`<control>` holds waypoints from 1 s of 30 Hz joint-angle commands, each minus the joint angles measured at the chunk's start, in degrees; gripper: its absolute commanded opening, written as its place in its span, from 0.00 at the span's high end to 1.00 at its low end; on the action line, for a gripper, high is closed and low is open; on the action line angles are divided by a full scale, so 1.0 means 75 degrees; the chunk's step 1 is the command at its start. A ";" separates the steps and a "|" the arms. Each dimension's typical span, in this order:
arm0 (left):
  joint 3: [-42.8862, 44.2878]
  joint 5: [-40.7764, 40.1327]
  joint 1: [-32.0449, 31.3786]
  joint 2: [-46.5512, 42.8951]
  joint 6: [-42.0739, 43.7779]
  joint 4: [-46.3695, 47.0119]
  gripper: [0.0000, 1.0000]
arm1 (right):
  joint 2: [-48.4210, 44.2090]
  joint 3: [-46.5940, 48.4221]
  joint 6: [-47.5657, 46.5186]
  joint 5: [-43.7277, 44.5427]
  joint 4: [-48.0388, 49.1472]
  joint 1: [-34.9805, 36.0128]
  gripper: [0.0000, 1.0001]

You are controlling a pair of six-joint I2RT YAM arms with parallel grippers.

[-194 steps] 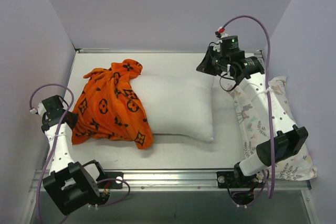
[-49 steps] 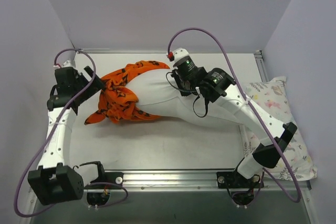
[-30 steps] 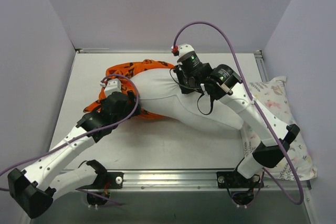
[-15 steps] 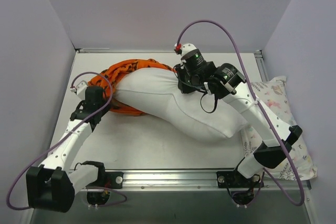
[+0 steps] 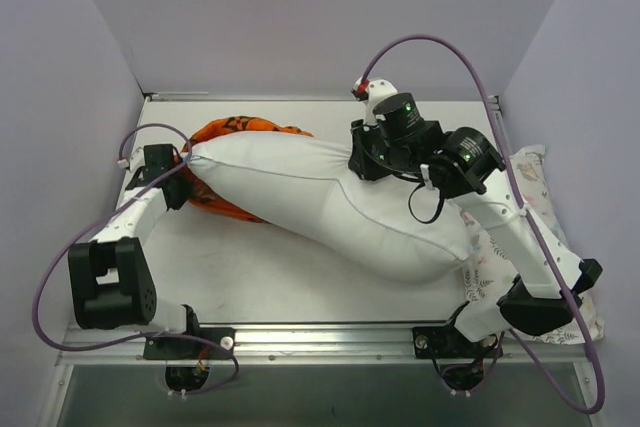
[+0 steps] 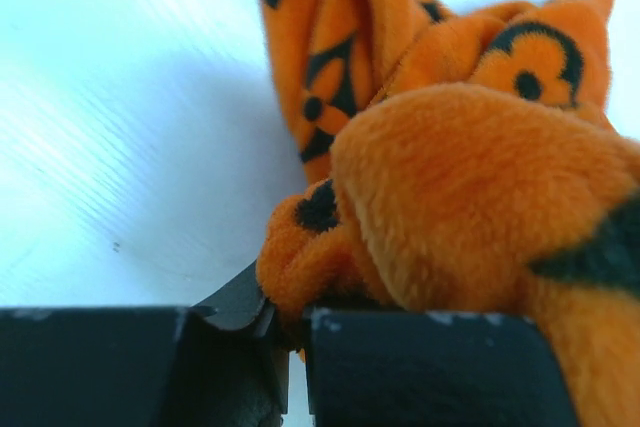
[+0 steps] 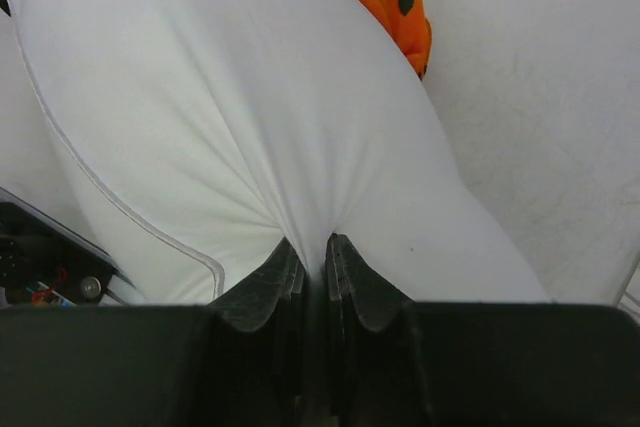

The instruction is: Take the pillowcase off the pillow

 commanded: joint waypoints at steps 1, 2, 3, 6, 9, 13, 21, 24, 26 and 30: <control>0.0406 -0.0499 0.0523 0.0477 -0.0062 0.0051 1.00 | -0.0950 0.0510 0.0025 0.0276 0.0647 -0.0177 1.00; 0.0546 -0.0511 0.0663 0.0675 -0.0027 0.0062 1.00 | -0.1020 0.0545 0.0025 0.0172 0.0647 -0.0189 1.00; 0.0548 -0.0499 0.0745 0.0793 0.0020 0.0051 1.00 | -0.1079 0.0546 0.0048 0.0171 0.0647 -0.0177 1.00; 0.0957 -0.0557 0.0945 0.1179 0.0079 -0.0125 1.00 | -0.1196 0.0709 0.0107 0.0019 0.0647 -0.0189 1.00; 0.1320 -0.0639 0.0992 0.1344 0.0126 -0.0277 1.00 | -0.1255 0.0862 0.0107 0.0030 0.0740 -0.0177 1.00; 0.1754 -0.0792 0.1050 0.1310 0.0184 -0.0546 1.00 | -0.1512 0.0547 0.0107 0.0427 0.1395 -0.0189 1.00; 0.2411 -0.0944 0.1285 0.1485 0.0150 -0.1039 1.00 | -0.1536 0.1072 -0.0209 0.1915 0.2263 -0.0189 1.00; 0.2399 -0.0839 0.1297 0.1474 0.0126 -0.1039 1.00 | -0.1583 0.0957 -0.0442 0.2336 0.2732 -0.0200 1.00; 0.2318 -0.0758 0.1308 0.1381 0.0114 -0.1039 1.00 | -0.1560 0.0944 -0.0549 0.2467 0.2966 -0.0270 1.00; 0.2200 -0.0559 0.1309 0.1205 0.0184 -0.1027 1.00 | -0.1349 0.0909 -0.0830 0.2714 0.3283 -0.0691 1.00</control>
